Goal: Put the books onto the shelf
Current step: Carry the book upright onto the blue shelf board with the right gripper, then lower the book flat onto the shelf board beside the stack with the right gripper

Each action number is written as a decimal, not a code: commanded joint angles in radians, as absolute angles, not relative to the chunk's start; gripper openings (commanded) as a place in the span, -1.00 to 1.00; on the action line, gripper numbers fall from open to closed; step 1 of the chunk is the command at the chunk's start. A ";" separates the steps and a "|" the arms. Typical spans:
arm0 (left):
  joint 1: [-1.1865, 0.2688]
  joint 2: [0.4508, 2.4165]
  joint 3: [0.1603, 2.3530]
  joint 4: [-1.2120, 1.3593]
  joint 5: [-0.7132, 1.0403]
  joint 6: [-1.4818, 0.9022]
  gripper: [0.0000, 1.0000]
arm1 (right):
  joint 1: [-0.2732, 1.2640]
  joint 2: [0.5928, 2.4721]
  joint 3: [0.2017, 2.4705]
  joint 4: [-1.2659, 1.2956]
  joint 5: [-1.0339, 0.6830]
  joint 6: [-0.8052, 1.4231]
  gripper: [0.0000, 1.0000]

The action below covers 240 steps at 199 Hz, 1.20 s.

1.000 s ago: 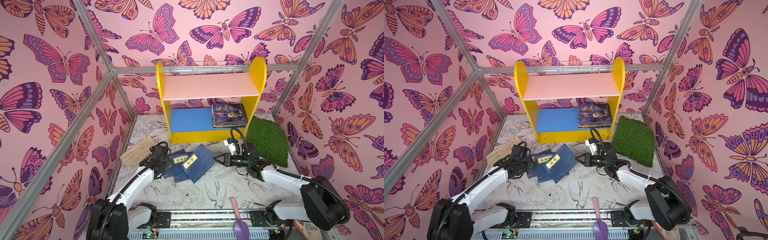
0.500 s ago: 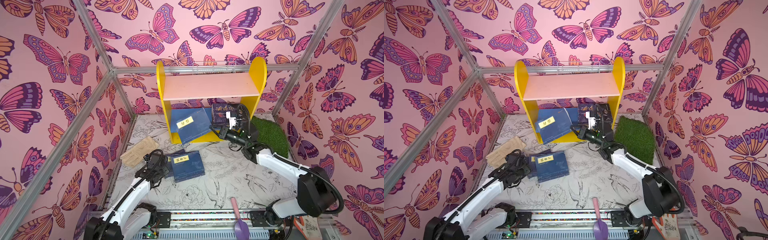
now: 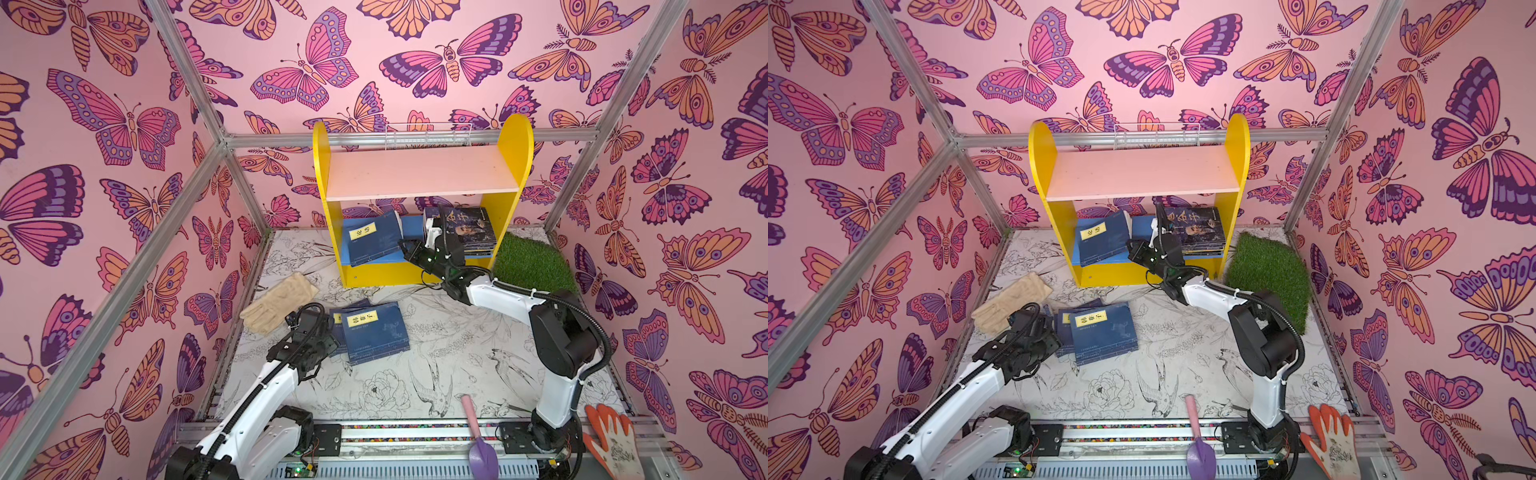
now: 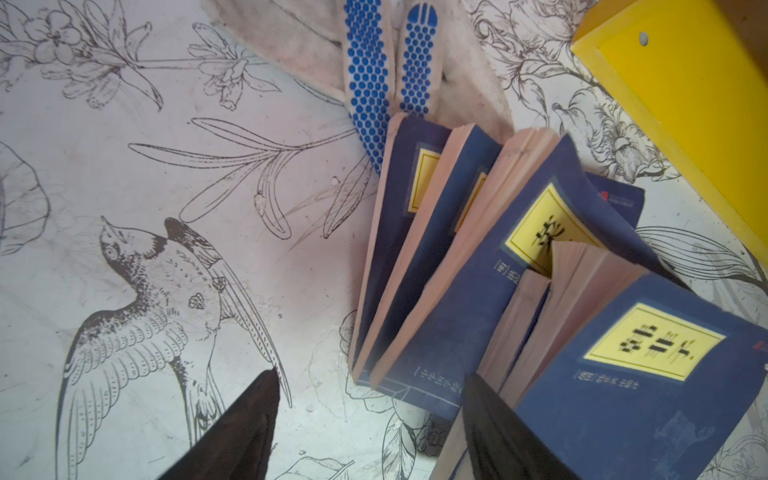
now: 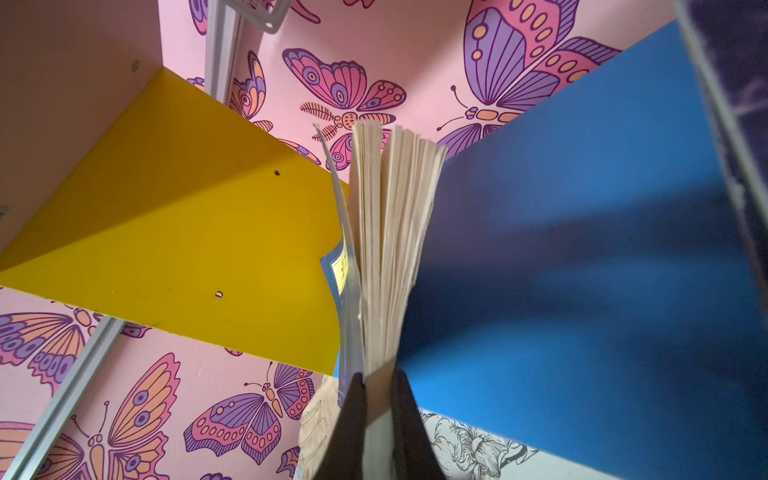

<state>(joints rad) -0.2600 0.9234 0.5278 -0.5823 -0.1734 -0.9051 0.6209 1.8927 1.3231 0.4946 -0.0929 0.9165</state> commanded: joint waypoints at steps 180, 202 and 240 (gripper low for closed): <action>-0.252 0.929 0.532 -0.630 -0.160 -0.885 0.49 | 0.675 1.988 1.324 0.458 0.246 1.143 -1.00; -0.252 0.941 0.537 -0.630 -0.161 -0.882 0.49 | 0.676 1.993 1.315 0.468 0.250 1.172 -1.00; -0.252 0.954 0.546 -0.630 -0.155 -0.877 0.49 | 0.680 2.025 1.320 0.480 0.237 1.232 -1.00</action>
